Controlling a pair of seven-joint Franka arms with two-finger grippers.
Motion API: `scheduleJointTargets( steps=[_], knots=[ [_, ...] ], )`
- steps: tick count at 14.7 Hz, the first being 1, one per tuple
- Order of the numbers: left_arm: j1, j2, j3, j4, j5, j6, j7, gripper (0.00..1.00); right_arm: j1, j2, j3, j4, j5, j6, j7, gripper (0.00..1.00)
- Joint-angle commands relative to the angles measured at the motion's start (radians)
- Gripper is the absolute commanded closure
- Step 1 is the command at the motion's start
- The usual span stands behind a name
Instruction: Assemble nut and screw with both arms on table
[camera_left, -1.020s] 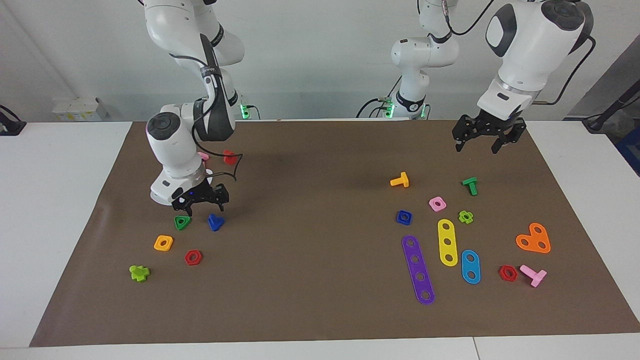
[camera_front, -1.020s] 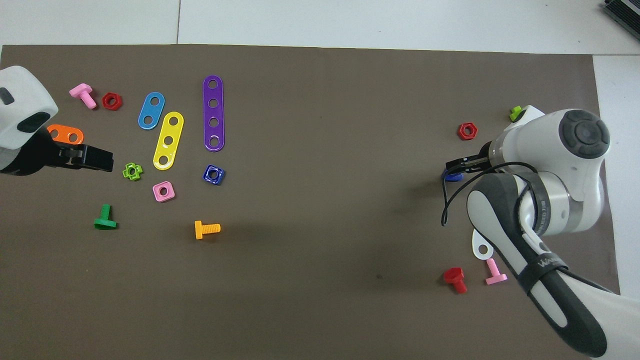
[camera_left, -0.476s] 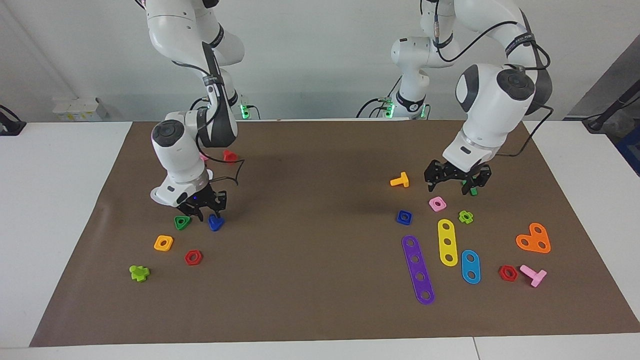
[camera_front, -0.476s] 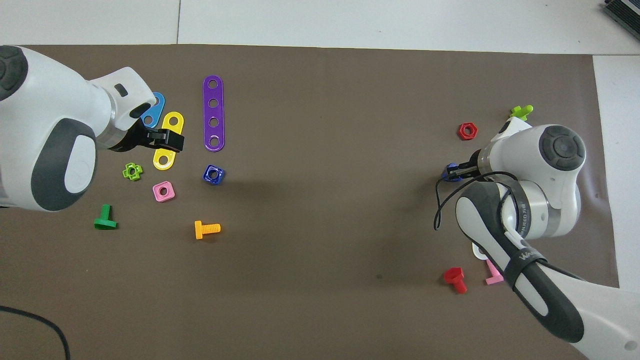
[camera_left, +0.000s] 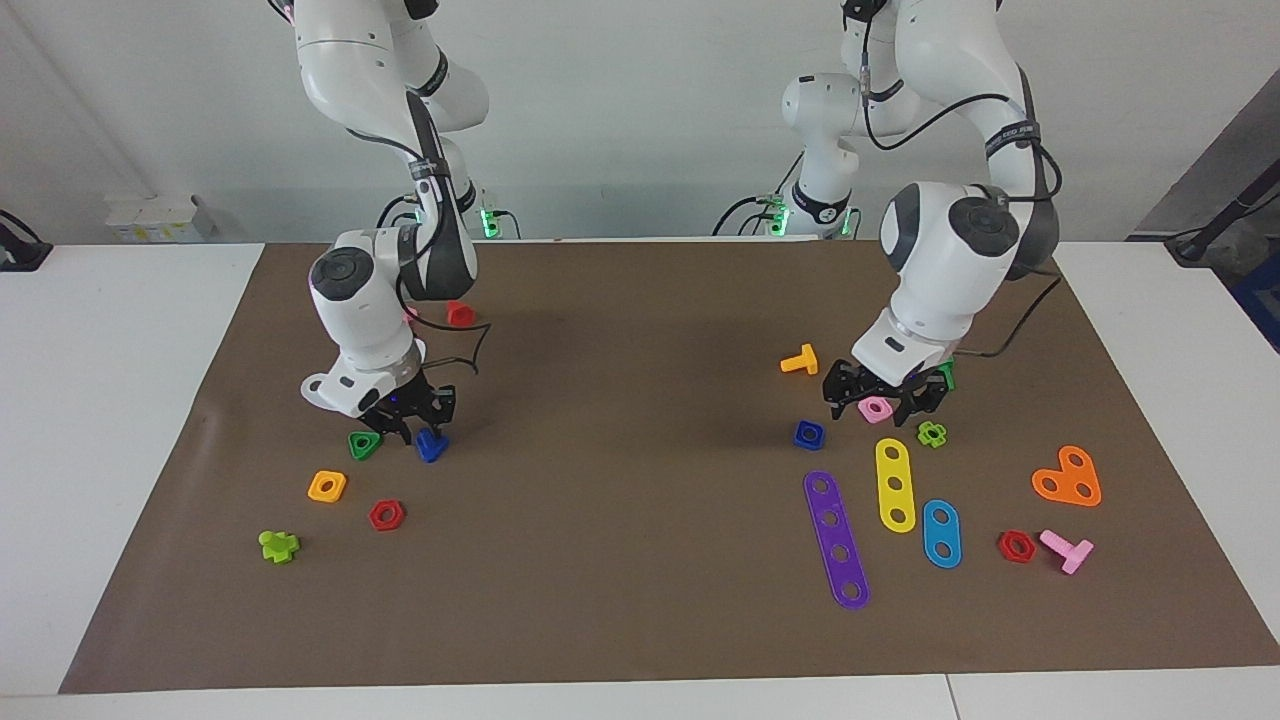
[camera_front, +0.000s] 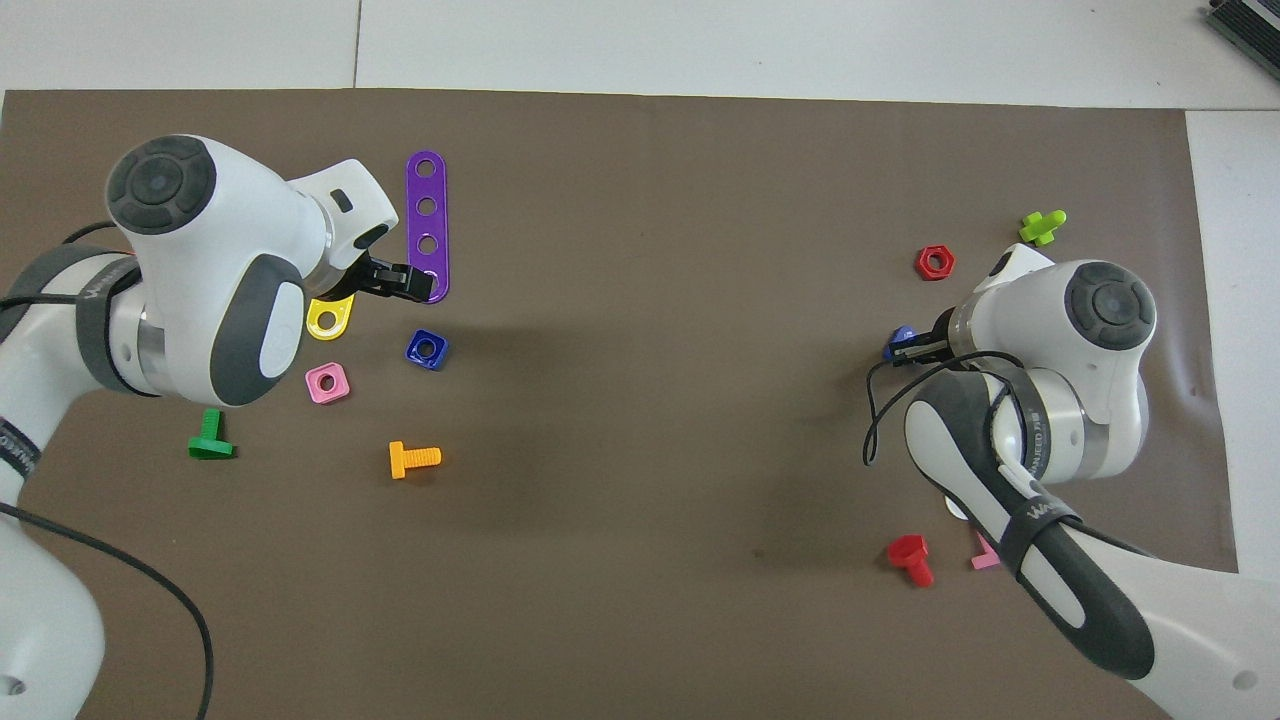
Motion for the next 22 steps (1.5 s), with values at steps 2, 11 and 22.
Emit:
scheduleJointTargets(
  steps=[2,11,22],
  knots=[
    [-0.015,0.006,0.012,-0.080,-0.015,0.079,0.156,0.08,-0.004,-0.005,0.006,-0.016,0.030,0.033,-0.033,1.00],
    [-0.038,0.004,0.010,-0.165,-0.015,0.114,0.277,0.13,0.056,-0.021,0.026,0.135,0.032,-0.131,0.108,1.00],
    [-0.058,0.007,0.013,-0.225,-0.015,0.183,0.297,0.17,0.420,0.235,0.024,0.465,0.003,-0.110,0.636,1.00]
  ],
)
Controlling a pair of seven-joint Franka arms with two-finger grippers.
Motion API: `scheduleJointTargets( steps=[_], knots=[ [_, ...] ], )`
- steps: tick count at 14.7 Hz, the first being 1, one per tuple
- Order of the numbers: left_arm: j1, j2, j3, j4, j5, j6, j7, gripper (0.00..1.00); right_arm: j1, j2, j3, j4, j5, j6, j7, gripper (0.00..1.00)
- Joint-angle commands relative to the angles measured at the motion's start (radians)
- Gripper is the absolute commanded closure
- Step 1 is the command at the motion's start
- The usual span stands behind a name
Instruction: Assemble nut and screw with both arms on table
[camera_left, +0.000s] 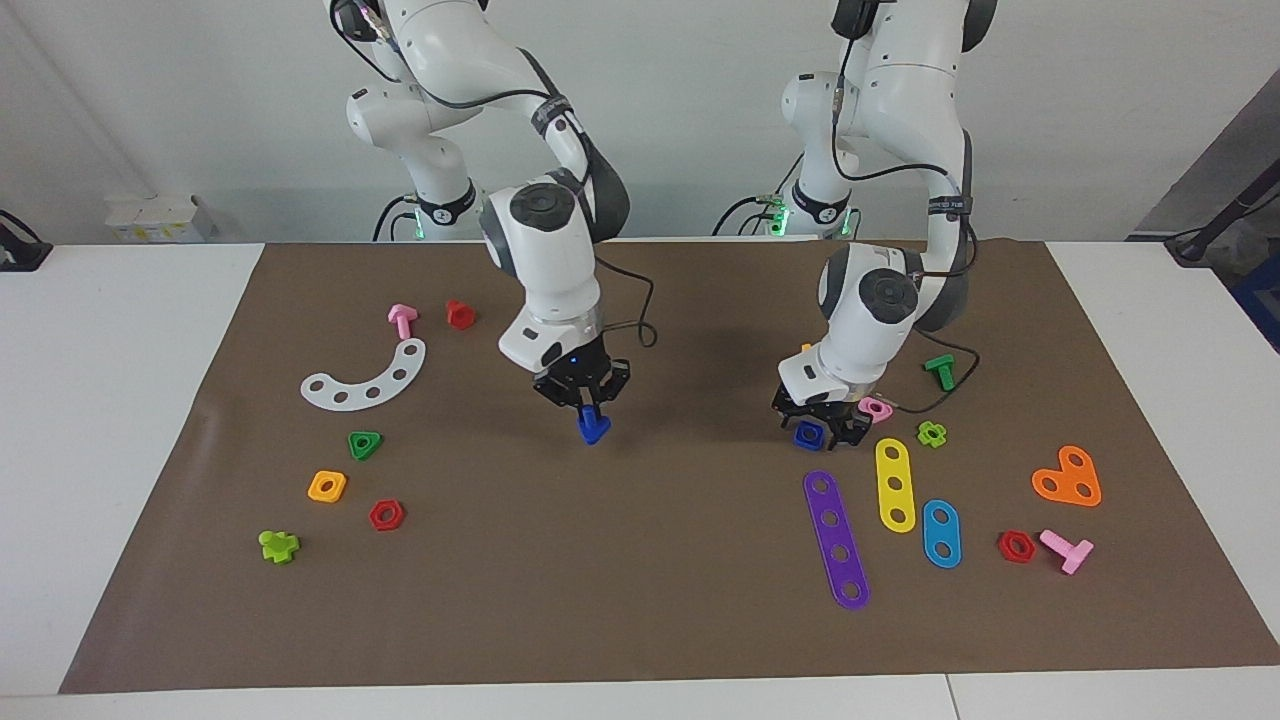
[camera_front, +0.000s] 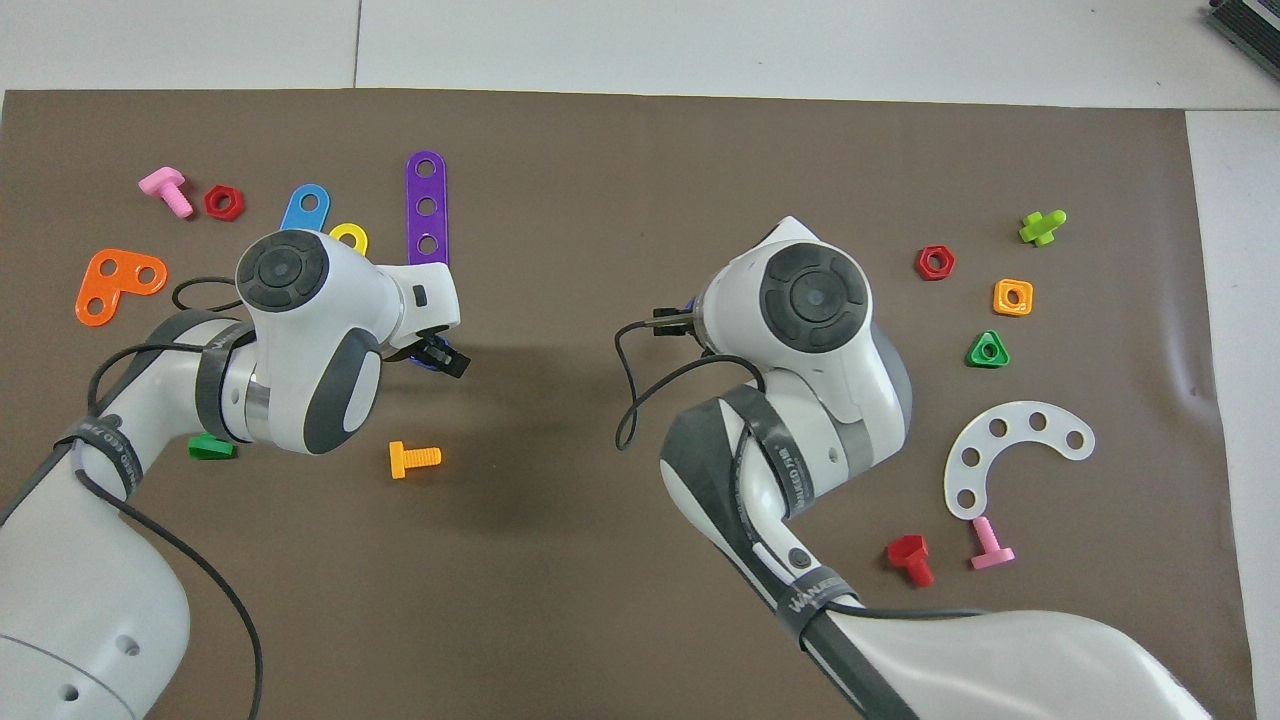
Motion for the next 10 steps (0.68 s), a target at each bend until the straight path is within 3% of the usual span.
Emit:
scheduleJointTargets(
  steps=[1,6,8,9,10],
  knots=[
    [-0.012,-0.021,0.013,-0.042,-0.015,0.029,0.029,0.18,0.033,0.138,-0.002,0.114,-0.025,0.042,0.081,1.00],
    [-0.012,-0.021,0.015,-0.047,-0.015,0.026,0.034,0.23,0.074,0.179,-0.002,0.099,-0.069,0.096,0.149,1.00],
    [-0.012,-0.021,0.015,-0.047,-0.015,0.026,0.034,0.26,0.077,0.177,-0.004,0.070,-0.069,0.100,0.157,0.27],
    [-0.012,-0.021,0.015,-0.045,-0.015,0.026,0.034,0.30,0.077,0.176,-0.005,0.070,-0.069,0.096,0.161,0.00],
    [-0.012,-0.021,0.015,-0.045,-0.015,0.025,0.034,0.35,0.076,0.169,-0.008,0.075,-0.069,0.091,0.161,0.00]
  ],
)
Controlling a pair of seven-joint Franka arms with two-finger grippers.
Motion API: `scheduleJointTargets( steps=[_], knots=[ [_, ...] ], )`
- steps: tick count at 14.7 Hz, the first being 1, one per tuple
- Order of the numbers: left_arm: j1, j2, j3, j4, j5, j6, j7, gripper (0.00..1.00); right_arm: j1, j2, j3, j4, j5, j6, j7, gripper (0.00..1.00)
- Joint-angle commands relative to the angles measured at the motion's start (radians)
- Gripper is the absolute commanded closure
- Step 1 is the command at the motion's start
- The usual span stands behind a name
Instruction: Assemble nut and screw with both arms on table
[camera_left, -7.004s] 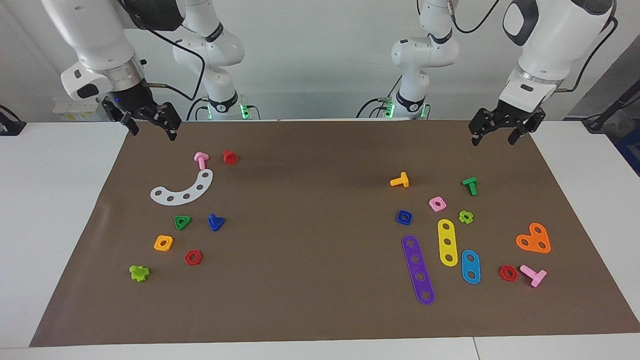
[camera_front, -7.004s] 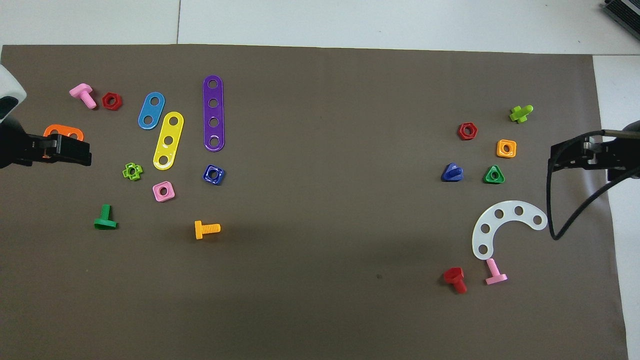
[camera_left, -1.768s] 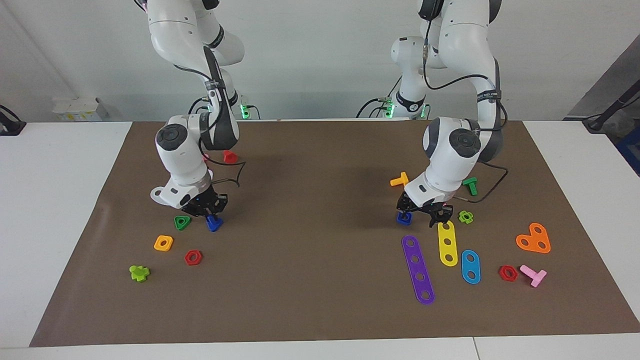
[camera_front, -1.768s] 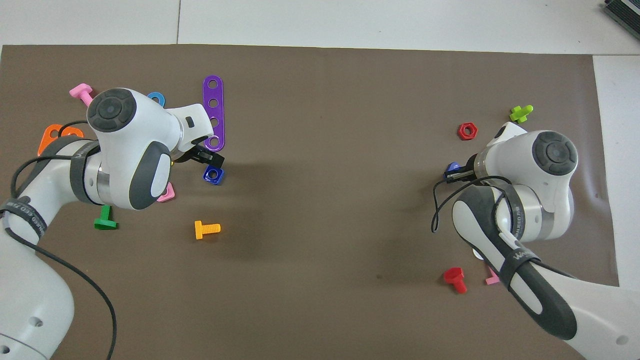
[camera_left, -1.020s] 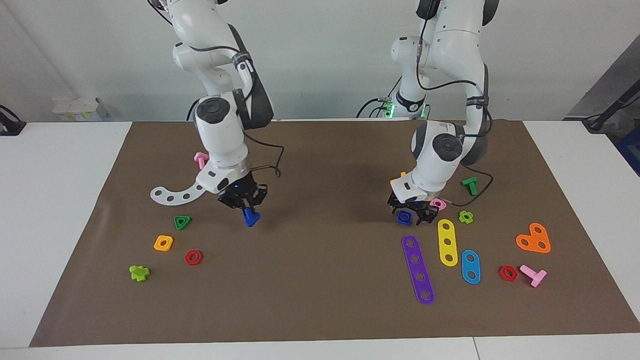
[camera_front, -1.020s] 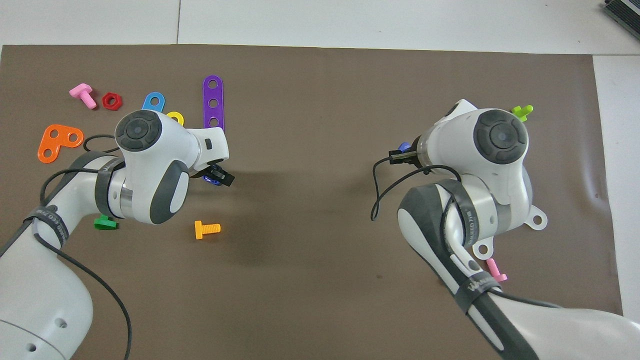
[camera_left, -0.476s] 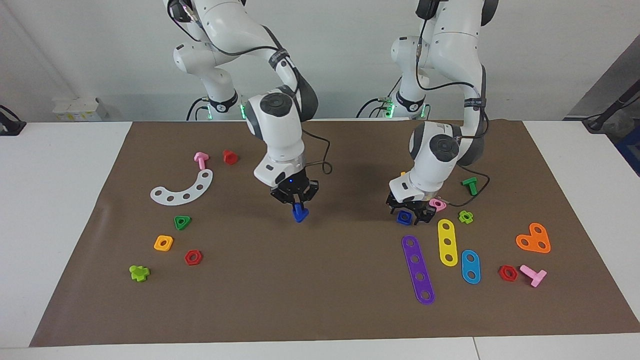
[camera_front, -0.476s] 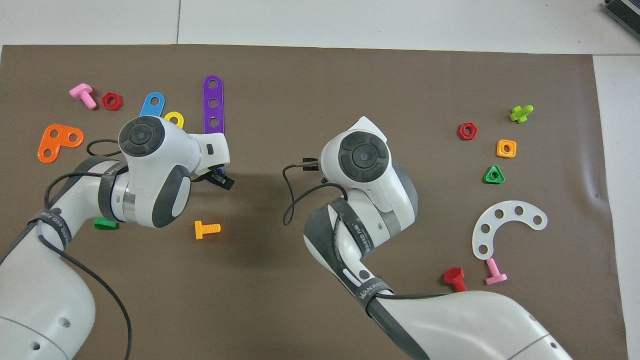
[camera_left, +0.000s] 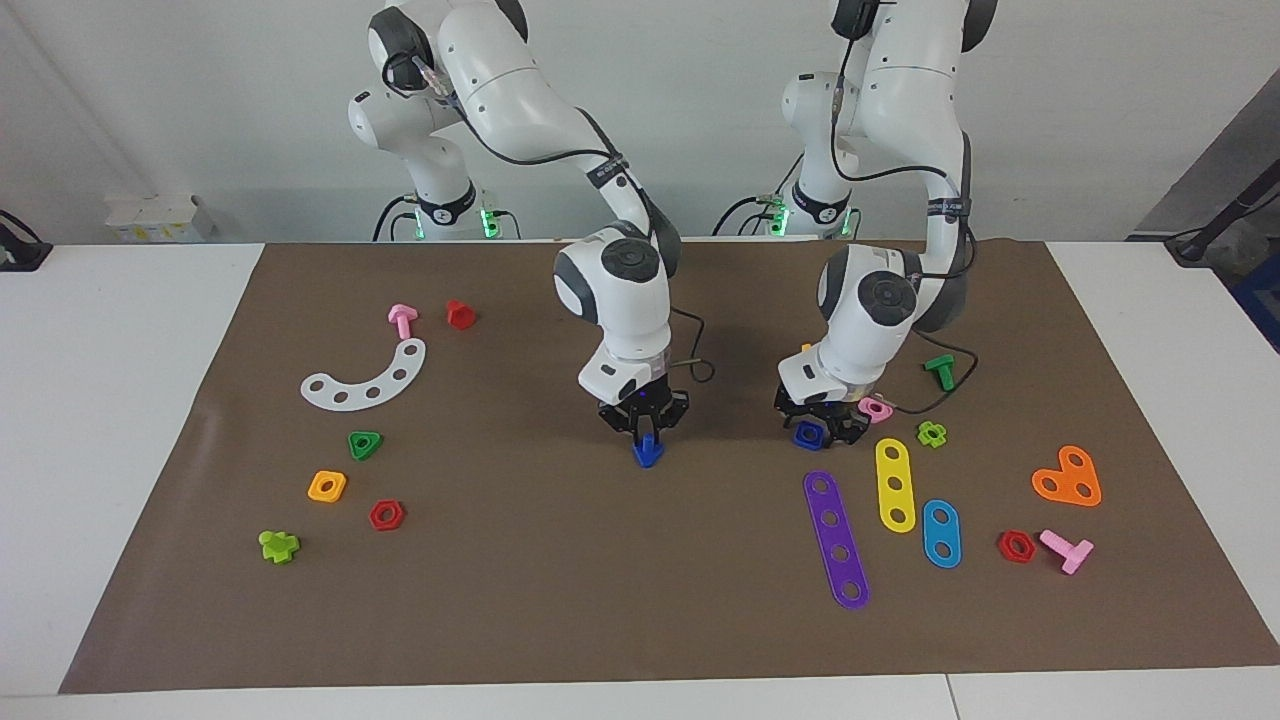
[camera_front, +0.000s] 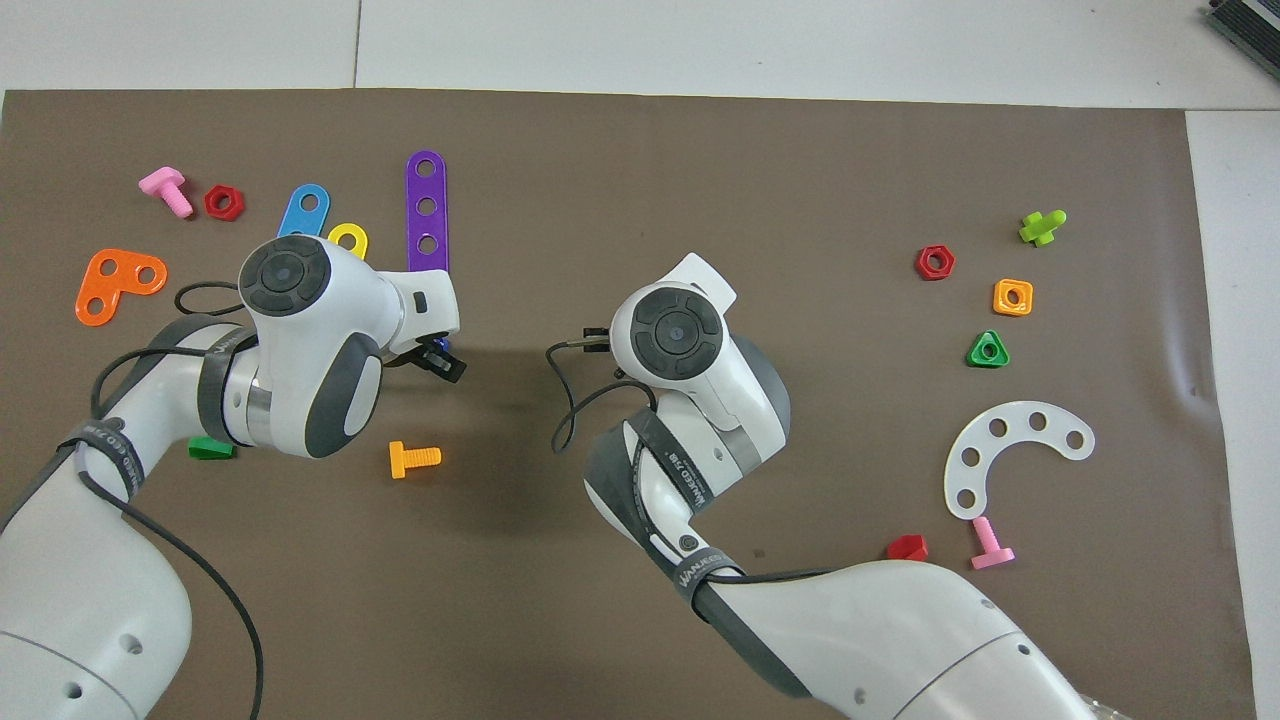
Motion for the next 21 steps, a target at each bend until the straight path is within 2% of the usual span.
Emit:
scheduleJointTargets(
  steps=[1,5,10,14,18,21],
  knots=[
    [-0.012,-0.021,0.013,-0.030,-0.015,0.021,0.019,0.37,-0.009,-0.032,-0.007,0.002,-0.017,-0.015,0.032,0.00],
    [-0.012,-0.021,0.013,-0.023,-0.015,0.012,0.017,0.54,-0.100,-0.193,-0.010,-0.007,-0.015,-0.142,0.020,0.00],
    [-0.008,-0.014,0.013,0.015,-0.015,-0.013,0.010,0.77,-0.290,-0.325,-0.010,-0.004,-0.015,-0.248,-0.068,0.00],
    [-0.012,0.013,0.013,0.136,-0.030,-0.117,-0.126,0.79,-0.445,-0.443,-0.009,-0.001,-0.014,-0.401,-0.231,0.00],
    [-0.060,0.041,0.013,0.249,-0.036,-0.205,-0.350,0.79,-0.532,-0.534,-0.010,0.011,0.001,-0.572,-0.338,0.00],
    [-0.127,0.056,0.015,0.303,-0.038,-0.206,-0.524,0.80,-0.577,-0.538,-0.013,0.155,0.002,-0.803,-0.436,0.00]
  ],
)
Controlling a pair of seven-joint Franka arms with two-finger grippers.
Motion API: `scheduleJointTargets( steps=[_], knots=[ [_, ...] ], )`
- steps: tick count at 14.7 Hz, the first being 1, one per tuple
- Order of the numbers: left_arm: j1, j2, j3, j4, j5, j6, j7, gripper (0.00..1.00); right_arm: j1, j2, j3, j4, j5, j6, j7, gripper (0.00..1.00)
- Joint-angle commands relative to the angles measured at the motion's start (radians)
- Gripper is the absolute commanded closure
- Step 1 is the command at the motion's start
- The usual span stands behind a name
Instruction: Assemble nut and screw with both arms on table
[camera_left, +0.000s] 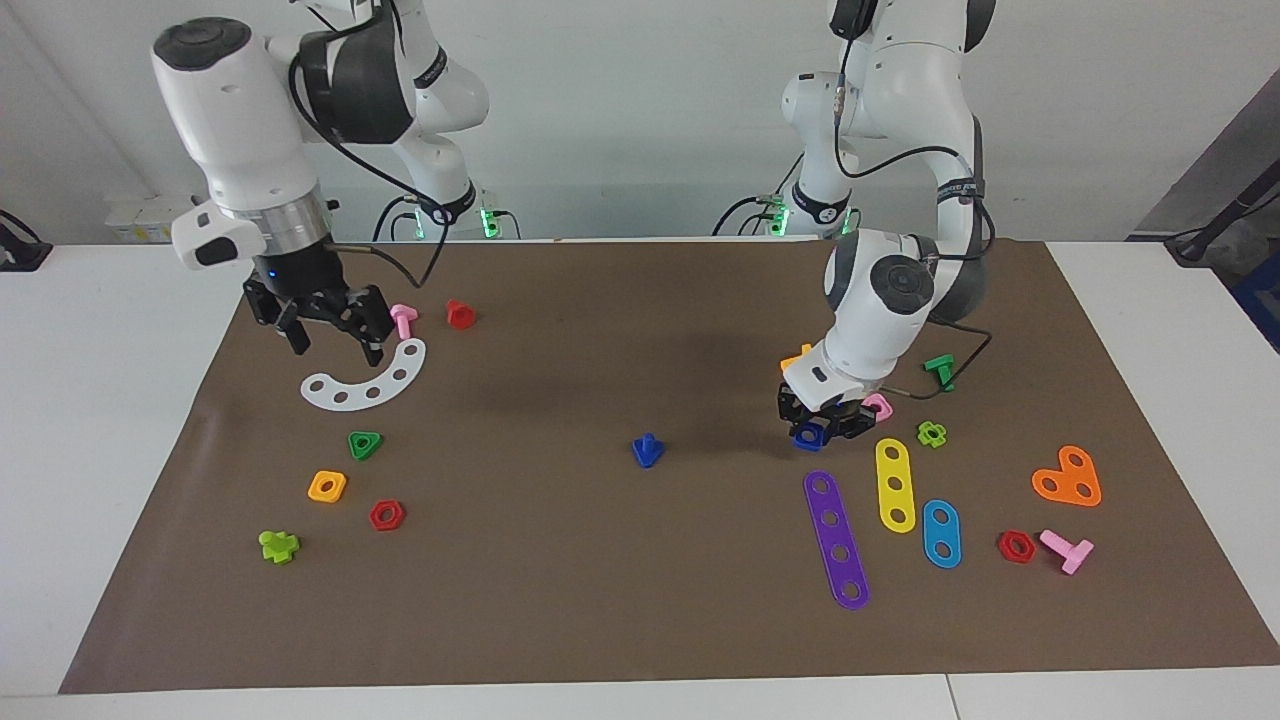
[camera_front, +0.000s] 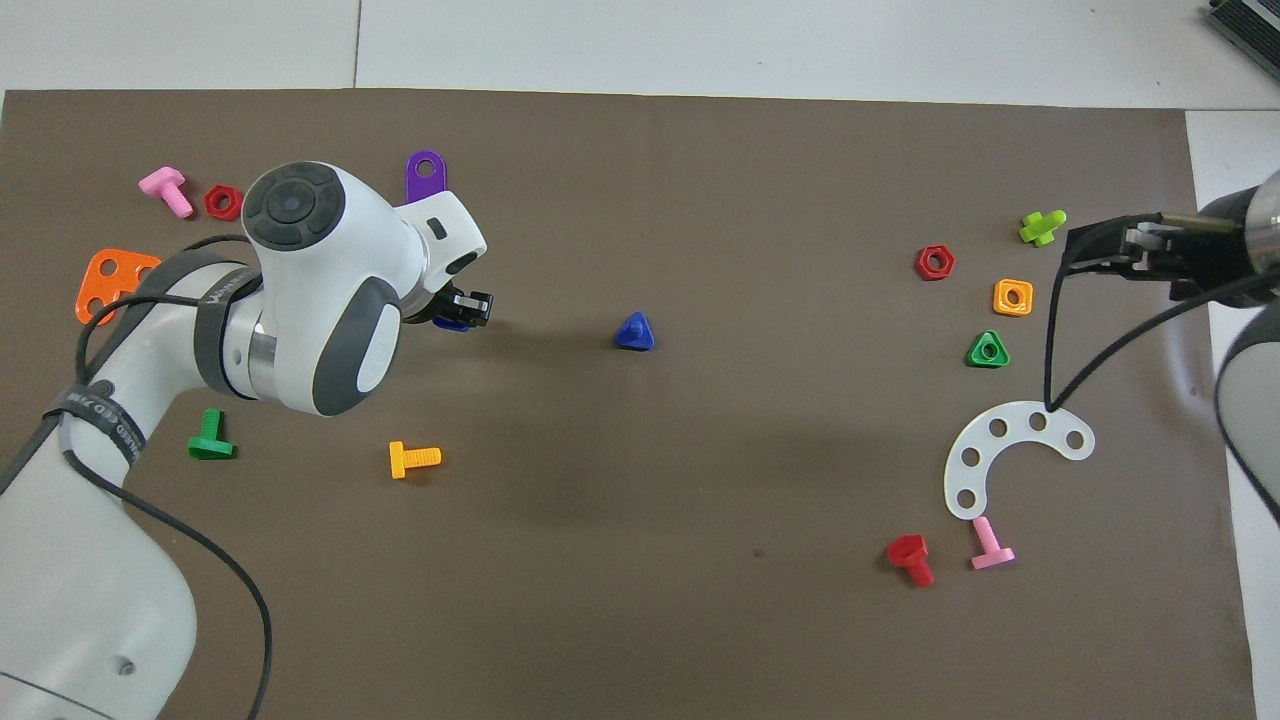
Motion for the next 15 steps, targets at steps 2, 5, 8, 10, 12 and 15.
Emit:
scheduleJointTargets(
  steps=[2,5,8,10,12,15],
  knots=[
    [-0.094,0.049,0.018,0.104,-0.020,-0.042,-0.173,0.80,-0.057,-0.005,0.016,0.106,-0.002,-0.165,-0.088,0.00],
    [-0.146,0.074,0.016,0.184,-0.034,-0.097,-0.257,0.80,-0.051,-0.035,0.021,0.054,0.004,-0.170,-0.085,0.00],
    [-0.195,0.108,0.019,0.245,-0.062,-0.124,-0.322,0.80,-0.045,-0.067,0.022,-0.012,0.004,-0.124,-0.090,0.00],
    [-0.212,0.143,0.018,0.296,-0.062,-0.126,-0.363,0.80,-0.045,-0.067,0.022,-0.012,0.005,-0.128,-0.090,0.00],
    [-0.233,0.189,0.021,0.372,-0.062,-0.159,-0.395,0.80,-0.047,-0.067,0.024,-0.012,0.005,-0.128,-0.090,0.00],
    [-0.256,0.220,0.021,0.423,-0.059,-0.184,-0.408,0.80,-0.054,-0.052,0.022,0.025,0.030,-0.153,-0.087,0.00]
  ],
)
